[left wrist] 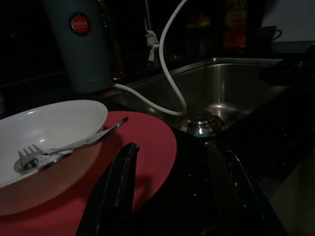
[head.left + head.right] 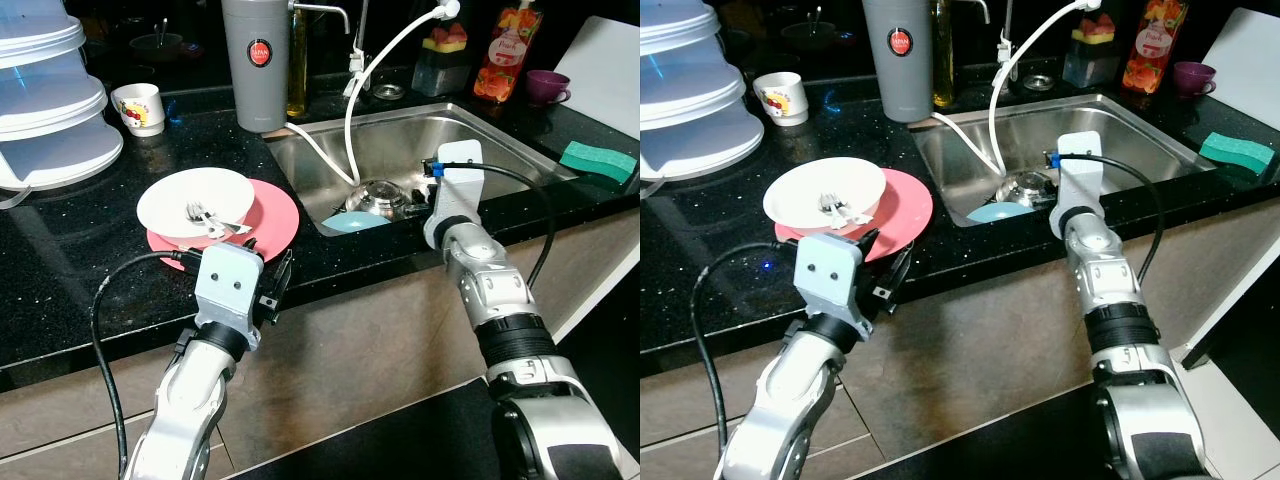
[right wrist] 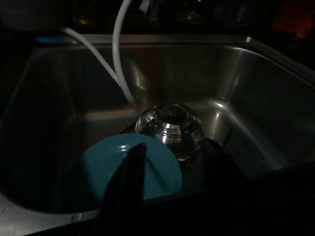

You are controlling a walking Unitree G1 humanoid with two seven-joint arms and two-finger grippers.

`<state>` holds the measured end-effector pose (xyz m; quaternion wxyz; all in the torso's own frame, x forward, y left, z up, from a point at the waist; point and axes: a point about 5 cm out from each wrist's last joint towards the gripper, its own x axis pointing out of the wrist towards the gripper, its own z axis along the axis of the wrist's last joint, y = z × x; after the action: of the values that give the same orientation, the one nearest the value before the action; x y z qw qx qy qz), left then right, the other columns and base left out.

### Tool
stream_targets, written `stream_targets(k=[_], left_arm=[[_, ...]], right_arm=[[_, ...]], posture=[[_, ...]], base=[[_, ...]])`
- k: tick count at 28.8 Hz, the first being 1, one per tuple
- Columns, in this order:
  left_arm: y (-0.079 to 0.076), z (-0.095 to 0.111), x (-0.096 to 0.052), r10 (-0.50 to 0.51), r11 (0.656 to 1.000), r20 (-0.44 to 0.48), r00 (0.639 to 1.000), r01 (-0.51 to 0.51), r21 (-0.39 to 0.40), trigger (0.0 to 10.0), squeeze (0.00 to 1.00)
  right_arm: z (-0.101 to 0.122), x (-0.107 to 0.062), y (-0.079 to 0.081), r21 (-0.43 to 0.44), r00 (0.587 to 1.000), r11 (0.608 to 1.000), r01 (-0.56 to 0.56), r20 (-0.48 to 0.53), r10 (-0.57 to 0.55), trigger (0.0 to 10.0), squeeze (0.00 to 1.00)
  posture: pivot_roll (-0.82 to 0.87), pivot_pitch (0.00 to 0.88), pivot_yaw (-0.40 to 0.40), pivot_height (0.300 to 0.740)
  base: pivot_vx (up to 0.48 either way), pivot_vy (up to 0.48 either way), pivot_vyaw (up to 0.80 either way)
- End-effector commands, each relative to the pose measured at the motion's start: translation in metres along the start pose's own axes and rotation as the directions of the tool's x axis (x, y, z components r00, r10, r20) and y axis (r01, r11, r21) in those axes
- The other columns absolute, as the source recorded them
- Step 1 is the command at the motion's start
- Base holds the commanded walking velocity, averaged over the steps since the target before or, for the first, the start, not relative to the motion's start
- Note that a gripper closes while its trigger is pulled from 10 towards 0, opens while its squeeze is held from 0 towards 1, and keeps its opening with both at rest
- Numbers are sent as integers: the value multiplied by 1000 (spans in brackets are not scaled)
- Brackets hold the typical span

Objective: Kitchen organization

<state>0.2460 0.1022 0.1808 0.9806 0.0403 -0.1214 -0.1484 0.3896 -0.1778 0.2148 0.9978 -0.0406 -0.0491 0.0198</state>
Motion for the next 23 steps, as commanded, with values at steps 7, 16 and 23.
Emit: stream_targets(k=[7, 16, 23], left_arm=[[5, 8, 3, 14, 1000, 28, 1000, -14, 17, 10000, 0], [6, 3, 3, 18, 1000, 11, 1000, -18, 18, 10000, 0], [1, 1, 2, 4, 1000, 0, 1000, -4, 2, 10000, 0]], right_arm=[[34, -3, 11, 297, 965, 936, -189, 232, 121, 10000, 114], [55, -20, 31, 373, 857, 813, -446, 439, 269, 10000, 0], [53, -18, 26, 386, 861, 811, -439, 438, 258, 10000, 0]], posture=[[114, 0, -10, 740], [111, 0, 5, 740], [110, 0, -4, 740]], base=[[0, 0, 0], [0, 0, 78], [0, 0, 706]])
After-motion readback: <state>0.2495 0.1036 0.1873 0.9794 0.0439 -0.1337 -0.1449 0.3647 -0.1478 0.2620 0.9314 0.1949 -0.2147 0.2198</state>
